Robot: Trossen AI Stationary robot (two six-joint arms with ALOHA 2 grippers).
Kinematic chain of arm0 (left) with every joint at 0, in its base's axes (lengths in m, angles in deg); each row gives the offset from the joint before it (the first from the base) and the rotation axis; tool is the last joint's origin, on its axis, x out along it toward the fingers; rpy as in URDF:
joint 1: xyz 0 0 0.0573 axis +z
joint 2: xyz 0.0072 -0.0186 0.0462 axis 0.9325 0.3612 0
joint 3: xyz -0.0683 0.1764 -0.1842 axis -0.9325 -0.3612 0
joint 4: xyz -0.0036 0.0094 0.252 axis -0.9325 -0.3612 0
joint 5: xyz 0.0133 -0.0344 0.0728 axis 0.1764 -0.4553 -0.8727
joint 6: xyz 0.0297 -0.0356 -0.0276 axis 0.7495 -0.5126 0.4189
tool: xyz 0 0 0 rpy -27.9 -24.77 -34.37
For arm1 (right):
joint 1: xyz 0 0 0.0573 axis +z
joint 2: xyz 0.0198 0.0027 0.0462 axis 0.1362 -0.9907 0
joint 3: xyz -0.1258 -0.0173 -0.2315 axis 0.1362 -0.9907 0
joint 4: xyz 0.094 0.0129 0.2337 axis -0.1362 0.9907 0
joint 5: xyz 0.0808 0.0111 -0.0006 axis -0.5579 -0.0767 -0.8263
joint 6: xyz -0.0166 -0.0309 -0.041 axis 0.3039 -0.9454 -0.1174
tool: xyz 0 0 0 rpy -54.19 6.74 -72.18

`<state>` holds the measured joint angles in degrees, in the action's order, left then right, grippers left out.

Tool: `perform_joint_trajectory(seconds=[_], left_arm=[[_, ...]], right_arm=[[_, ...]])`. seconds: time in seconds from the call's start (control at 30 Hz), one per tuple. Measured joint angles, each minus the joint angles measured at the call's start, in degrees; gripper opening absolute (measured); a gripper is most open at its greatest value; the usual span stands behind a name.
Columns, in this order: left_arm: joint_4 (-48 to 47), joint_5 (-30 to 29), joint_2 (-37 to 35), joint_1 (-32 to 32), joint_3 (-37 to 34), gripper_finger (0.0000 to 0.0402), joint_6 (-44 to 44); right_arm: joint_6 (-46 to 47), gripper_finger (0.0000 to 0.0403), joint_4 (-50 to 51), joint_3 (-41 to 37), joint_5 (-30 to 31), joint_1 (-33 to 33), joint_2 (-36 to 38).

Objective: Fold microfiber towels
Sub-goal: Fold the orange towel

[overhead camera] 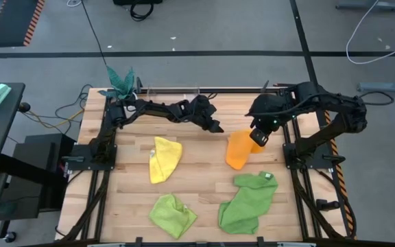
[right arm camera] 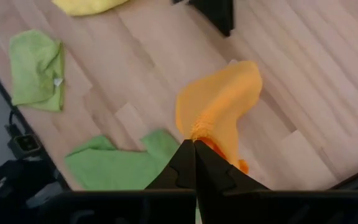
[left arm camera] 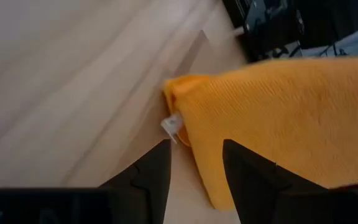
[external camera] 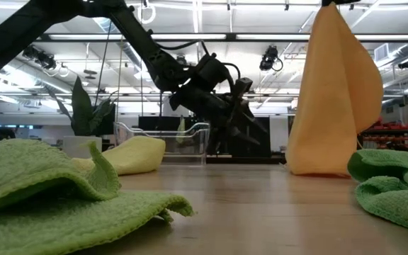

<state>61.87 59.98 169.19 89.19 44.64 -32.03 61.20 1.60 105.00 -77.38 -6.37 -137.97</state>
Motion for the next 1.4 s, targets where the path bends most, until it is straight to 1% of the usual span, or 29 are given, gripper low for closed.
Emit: perform_joint_trajectory(seconds=[0.17, 0.23, 0.37, 0.5, 0.67, 0.83, 1.03, 1.2, 1.3, 1.4], left_arm=[[-0.1, -0.3, 0.0, -0.7, 0.0, 0.0157, 0.7], [-0.1, 0.6, 0.0, -1.3, 0.0, 0.0157, 0.5], [0.1, 3.2, 0.0, -3.2, 0.0, 0.0153, 0.0], [0.6, 3.6, 0.0, -5.5, 0.0, 0.0152, 0.6], [1.3, 3.7, 0.0, -7.0, 0.0, 0.0157, -0.6], [2.7, 3.7, -0.1, -8.1, 0.0, 0.0152, -2.8], [9.2, 3.9, -0.1, -9.8, 0.0, 0.0151, -7.8], [15.9, 3.8, -0.1, -9.7, 0.0, 0.0155, -12.6], [20.6, 3.7, -0.1, -9.5, 0.0, 0.0153, -15.8], [24.4, 3.1, -0.2, -9.8, 0.0, 0.0147, -17.5]], right_arm=[[2.5, 0.0, 0.0, 0.3, 0.1, 2.7, 0.0], [3.1, 0.0, 0.0, 1.2, 0.6, 3.6, 0.0], [4.1, 0.0, 0.0, 3.7, 3.2, 4.4, -0.1], [2.3, 0.0, -0.1, 7.2, 7.3, 3.5, -0.6], [-2.1, 0.0, -0.1, 10.0, 8.6, -0.8, -1.3], [-8.0, 0.0, 0.0, 10.1, 8.6, -7.7, -1.6], [-15.5, 0.0, 0.0, 10.1, 8.6, -15.1, -1.4], [-21.4, 0.0, 0.0, 10.1, 8.6, -20.1, -1.1], [-24.0, 0.0, -0.1, 10.2, 8.6, -22.5, -0.9], [-26.6, 0.0, -0.3, 11.9, 8.2, -23.6, -0.9]])
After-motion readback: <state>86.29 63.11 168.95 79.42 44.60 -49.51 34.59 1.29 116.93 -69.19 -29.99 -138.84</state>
